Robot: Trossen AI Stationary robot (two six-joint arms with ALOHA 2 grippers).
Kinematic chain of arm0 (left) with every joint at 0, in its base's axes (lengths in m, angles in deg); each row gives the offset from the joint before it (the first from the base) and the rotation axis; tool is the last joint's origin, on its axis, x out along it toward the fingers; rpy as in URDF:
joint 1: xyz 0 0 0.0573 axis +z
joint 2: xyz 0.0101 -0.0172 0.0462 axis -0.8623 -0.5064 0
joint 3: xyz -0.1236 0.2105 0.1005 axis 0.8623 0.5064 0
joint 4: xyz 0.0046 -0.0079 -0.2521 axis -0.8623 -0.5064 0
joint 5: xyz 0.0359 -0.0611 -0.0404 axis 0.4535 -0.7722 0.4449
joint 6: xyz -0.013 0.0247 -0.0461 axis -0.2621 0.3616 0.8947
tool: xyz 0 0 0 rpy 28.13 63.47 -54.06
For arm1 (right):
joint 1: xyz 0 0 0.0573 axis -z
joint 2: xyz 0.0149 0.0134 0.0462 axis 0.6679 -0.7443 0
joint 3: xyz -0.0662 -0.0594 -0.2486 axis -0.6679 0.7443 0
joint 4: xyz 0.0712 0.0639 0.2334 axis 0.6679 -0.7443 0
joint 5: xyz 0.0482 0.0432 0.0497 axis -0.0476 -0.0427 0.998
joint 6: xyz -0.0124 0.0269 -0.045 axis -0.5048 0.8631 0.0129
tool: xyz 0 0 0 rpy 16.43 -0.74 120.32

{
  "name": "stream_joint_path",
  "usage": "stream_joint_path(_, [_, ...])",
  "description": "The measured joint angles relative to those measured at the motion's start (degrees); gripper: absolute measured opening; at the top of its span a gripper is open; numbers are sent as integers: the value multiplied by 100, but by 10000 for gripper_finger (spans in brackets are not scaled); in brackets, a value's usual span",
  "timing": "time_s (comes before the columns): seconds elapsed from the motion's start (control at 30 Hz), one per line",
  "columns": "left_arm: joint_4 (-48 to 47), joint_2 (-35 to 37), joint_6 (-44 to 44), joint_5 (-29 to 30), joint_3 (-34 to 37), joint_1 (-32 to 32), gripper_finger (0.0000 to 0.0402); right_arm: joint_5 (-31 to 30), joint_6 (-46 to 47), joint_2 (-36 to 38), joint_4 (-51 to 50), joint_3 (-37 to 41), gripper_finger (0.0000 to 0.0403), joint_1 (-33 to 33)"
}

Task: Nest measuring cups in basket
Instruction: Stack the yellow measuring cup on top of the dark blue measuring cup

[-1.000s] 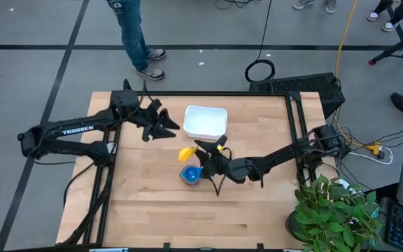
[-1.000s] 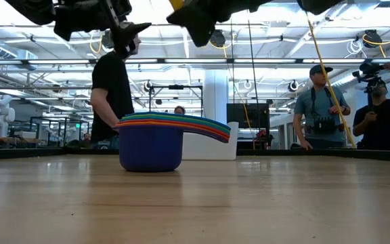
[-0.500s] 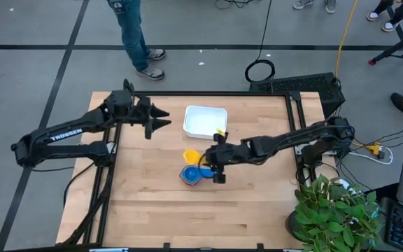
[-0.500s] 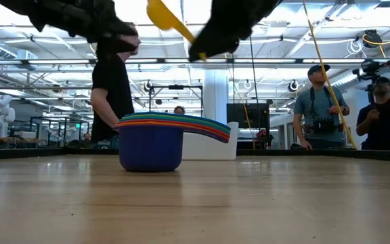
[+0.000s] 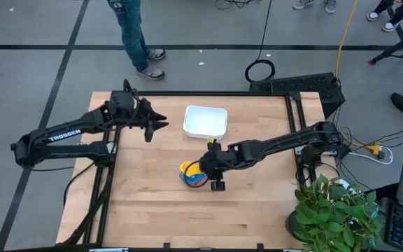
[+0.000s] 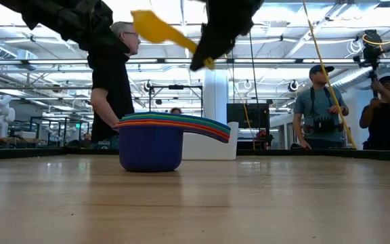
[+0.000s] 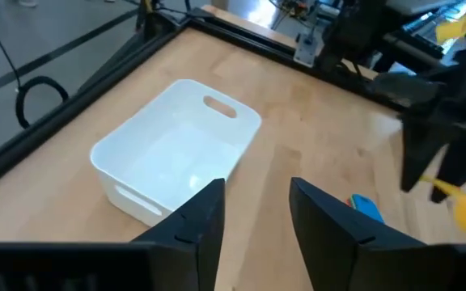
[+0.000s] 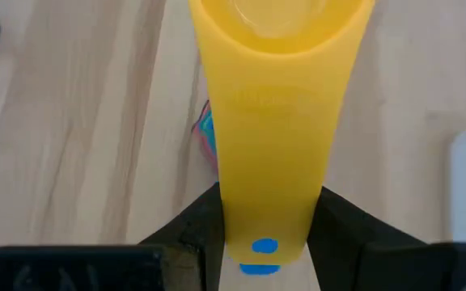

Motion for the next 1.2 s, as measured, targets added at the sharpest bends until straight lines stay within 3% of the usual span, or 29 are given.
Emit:
stream_joint_path(0.2, [-7,-2,-17,55,0,-184,137,340,195,-219,-313,9,123,-7])
stream_joint_path(0.83, [-28,-9,-26,59,0,-223,136,34,389,-556,-523,11,130,7])
stream_joint_path(1.2, [-53,-9,-22,61,0,-243,136,37,336,-584,-391,11,165,7])
